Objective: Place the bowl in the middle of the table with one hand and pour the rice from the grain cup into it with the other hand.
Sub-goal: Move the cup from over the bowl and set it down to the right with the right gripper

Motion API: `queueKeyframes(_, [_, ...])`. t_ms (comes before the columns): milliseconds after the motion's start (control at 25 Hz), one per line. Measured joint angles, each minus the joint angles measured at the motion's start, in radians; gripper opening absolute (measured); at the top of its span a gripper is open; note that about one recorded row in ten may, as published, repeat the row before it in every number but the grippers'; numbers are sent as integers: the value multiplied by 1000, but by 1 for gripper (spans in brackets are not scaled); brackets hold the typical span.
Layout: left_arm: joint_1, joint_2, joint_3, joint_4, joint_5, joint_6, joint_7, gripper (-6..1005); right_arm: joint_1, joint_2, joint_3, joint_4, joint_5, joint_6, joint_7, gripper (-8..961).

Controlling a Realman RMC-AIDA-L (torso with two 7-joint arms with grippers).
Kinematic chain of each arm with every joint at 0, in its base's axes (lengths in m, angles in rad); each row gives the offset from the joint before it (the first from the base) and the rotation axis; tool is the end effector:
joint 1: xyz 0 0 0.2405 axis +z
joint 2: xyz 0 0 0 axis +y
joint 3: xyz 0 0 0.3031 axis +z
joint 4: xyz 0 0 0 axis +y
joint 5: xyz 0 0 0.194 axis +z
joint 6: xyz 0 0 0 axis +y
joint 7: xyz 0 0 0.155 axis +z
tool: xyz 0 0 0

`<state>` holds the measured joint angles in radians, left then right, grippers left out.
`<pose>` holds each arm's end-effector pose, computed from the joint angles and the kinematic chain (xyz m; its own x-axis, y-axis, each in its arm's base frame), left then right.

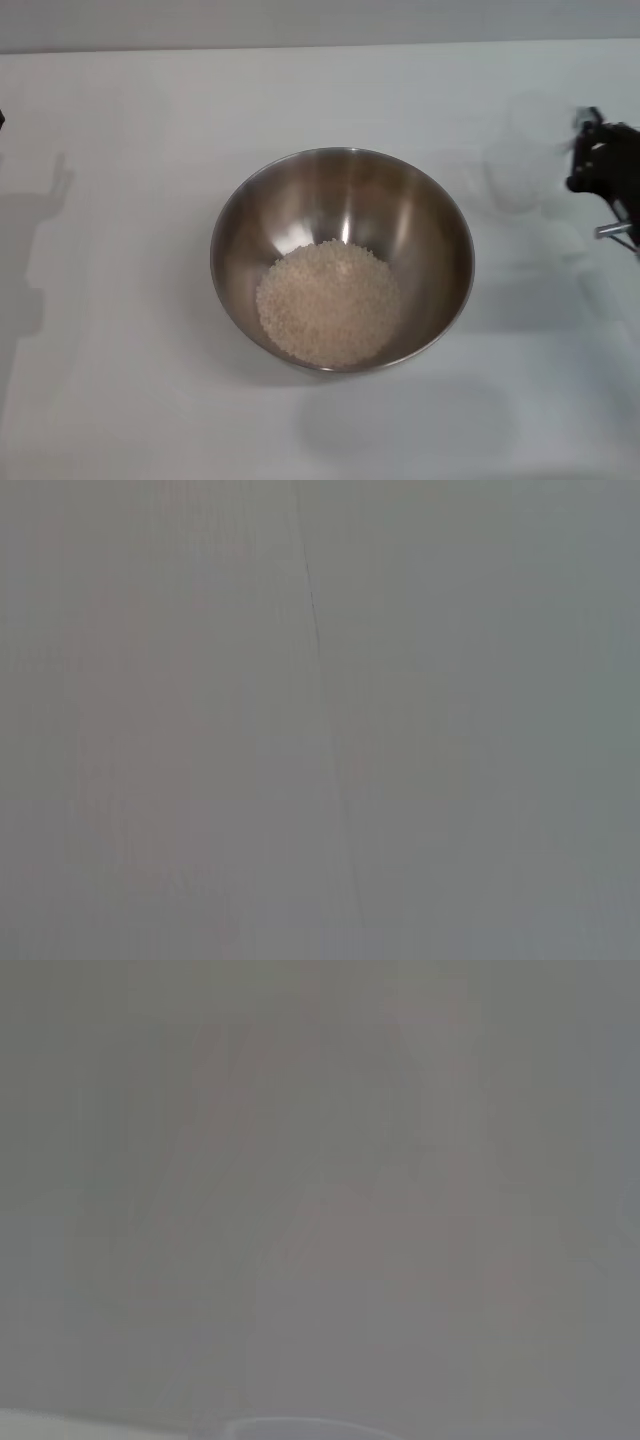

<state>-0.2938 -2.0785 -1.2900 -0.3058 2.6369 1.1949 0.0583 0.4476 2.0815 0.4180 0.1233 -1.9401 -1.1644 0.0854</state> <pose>-0.3677 0.3281 0.0064 0.8039 -0.1533 0.5747 0.5848 0.0276 -0.8107 0.3562 0.3427 -0.0471 0.7775 -0.0076 -0.6289 -0.6159 -0.2121 -0.7588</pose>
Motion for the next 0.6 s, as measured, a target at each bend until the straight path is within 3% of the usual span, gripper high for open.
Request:
queueKeyframes(280, [2,0,3,-2,0,0,0,818,47,0,-97,4,-7,97,-8,16])
queueKeyframes(600, [2,0,12,-4,0,0,0,819,55,1,-141,8,-12,107,-11,50])
